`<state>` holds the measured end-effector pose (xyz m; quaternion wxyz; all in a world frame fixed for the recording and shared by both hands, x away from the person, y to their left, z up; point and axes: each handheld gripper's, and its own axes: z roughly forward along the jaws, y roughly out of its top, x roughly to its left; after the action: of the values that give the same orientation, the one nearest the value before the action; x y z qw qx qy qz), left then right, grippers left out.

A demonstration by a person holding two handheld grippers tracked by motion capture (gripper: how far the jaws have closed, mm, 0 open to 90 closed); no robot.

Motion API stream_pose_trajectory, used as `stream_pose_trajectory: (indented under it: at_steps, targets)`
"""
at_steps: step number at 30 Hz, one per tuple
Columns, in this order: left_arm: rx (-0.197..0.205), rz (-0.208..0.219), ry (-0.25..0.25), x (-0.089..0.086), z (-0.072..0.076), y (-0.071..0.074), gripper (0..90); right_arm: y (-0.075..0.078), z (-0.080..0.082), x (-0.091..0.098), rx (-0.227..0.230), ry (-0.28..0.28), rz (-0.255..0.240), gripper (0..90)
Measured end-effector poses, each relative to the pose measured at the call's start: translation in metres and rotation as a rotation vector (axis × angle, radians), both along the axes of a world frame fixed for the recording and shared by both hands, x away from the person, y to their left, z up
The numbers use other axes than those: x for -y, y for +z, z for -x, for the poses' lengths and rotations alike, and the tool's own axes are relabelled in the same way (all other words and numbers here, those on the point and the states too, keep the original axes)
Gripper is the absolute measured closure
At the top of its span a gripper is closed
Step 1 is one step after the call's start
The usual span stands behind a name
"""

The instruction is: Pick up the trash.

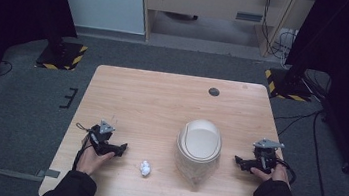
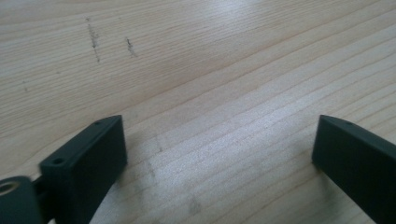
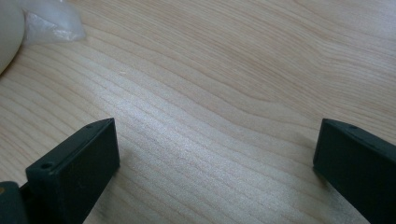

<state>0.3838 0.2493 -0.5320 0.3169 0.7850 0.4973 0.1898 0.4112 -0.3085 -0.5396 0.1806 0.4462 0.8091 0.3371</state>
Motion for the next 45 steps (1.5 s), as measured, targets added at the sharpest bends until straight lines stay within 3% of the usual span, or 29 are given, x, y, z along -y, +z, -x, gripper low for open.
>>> stream_pose_trajectory:
  at_steps: [3,7,10,15,22,25,31,45]
  targets:
    - [-0.017,0.017,0.004,0.000,0.001,0.004,14.4,0.000,0.000,0.000,0.000,0.000,0.000,0.6]
    - [0.012,0.037,-0.001,0.003,0.004,0.011,16.3,0.000,0.000,0.000,0.000,-0.001,0.000,0.6]
    - [0.061,0.075,-0.005,0.008,0.008,0.021,17.4,0.000,0.001,0.000,0.000,0.001,0.000,0.7]
    - [0.093,0.147,-0.026,0.017,0.013,0.030,19.0,0.000,0.001,0.000,-0.001,-0.003,-0.002,0.7]
    - [0.126,0.204,-0.053,0.028,0.019,0.040,19.6,0.000,0.002,0.000,0.000,-0.006,-0.001,0.7]
    - [0.158,0.246,-0.063,0.034,0.023,0.048,19.8,0.000,0.002,0.000,0.000,-0.006,-0.001,0.7]
    - [0.176,0.275,-0.064,0.038,0.025,0.057,19.6,0.000,0.002,0.000,0.000,-0.006,-0.001,0.7]
    - [0.269,0.341,-0.094,0.053,0.036,0.085,18.8,0.000,0.002,0.000,-0.001,-0.009,-0.001,0.6]
